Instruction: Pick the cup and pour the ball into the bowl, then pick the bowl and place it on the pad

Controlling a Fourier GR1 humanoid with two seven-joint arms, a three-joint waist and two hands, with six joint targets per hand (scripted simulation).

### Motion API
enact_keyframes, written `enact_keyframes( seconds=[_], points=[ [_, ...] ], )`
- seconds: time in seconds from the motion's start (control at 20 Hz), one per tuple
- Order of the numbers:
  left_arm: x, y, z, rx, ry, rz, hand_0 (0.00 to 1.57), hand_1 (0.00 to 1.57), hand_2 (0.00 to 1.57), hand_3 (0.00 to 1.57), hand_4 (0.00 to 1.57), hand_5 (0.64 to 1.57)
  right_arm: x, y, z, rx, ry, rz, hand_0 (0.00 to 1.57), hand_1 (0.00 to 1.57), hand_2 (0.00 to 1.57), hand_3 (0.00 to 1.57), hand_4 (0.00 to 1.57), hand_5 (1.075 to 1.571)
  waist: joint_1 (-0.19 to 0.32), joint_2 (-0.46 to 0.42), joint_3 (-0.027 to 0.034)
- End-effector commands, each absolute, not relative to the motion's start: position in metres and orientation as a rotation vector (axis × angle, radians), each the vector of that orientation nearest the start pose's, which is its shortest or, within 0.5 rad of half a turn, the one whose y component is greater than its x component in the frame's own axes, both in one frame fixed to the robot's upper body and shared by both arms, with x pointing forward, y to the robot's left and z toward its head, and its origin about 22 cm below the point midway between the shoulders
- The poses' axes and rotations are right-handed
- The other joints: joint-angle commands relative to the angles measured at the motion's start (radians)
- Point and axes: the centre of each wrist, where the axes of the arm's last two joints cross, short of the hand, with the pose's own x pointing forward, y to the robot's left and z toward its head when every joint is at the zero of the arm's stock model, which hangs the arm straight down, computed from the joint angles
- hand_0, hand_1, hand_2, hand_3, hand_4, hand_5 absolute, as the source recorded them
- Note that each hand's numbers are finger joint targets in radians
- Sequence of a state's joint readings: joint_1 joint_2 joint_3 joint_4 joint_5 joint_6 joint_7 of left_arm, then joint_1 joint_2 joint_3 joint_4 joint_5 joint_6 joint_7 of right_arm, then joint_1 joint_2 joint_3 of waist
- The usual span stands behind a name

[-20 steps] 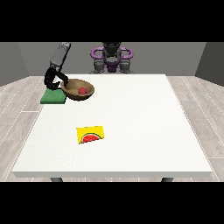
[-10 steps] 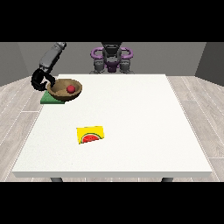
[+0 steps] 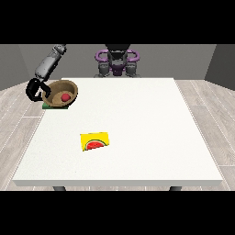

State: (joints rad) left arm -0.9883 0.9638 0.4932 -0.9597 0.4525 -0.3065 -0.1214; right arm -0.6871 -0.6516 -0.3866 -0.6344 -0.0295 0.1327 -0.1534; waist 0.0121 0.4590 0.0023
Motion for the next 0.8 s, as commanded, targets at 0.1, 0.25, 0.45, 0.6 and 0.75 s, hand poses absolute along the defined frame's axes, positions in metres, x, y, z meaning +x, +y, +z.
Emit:
enact_keyframes(
  seconds=[0.1, 0.25, 0.45, 0.6, 0.75],
  points=[
    [0.307, 0.467, 0.380, 0.186, -2.445, 0.002, 0.00, 0.00, 0.00, 0.00, 0.00, 1.531, 0.347, -0.490, 0.119, -0.488, -1.583, -0.039, 1.57, 1.57, 1.57, 0.59, 1.27, 1.563, 0.027, 0.007, -0.0007],
    [0.303, 0.472, 0.381, 0.225, -2.415, 0.020, 0.00, 0.00, 0.00, 0.00, 0.00, 1.529, 0.343, -0.496, 0.121, -0.464, -1.595, -0.015, 1.57, 1.57, 1.57, 0.71, 1.26, 1.559, -0.006, -0.019, -0.0008],
    [0.322, 0.472, 0.354, 0.168, -2.330, -0.010, 0.00, 0.00, 0.00, 0.00, 0.00, 1.532, 0.360, -0.483, 0.154, -0.499, -1.510, 0.032, 1.57, 1.57, 1.57, 1.03, 1.23, 1.569, 0.026, -0.099, -0.0029],
    [0.322, 0.478, 0.354, 0.224, -2.343, 0.033, 0.00, 0.00, 0.00, 0.00, 0.00, 1.532, 0.375, -0.457, 0.141, -0.461, -1.535, 0.070, 1.57, 1.57, 1.57, 1.32, 1.24, 1.571, -0.009, -0.074, -0.0024],
    [0.324, 0.472, 0.347, 0.231, -2.352, 0.029, 0.00, 0.00, 0.00, 0.00, 0.00, 1.526, 0.368, -0.454, 0.103, -0.444, -1.477, 0.051, 1.57, 1.57, 1.57, 1.19, 1.19, 1.570, 0.004, -0.079, -0.0016]
  ],
)
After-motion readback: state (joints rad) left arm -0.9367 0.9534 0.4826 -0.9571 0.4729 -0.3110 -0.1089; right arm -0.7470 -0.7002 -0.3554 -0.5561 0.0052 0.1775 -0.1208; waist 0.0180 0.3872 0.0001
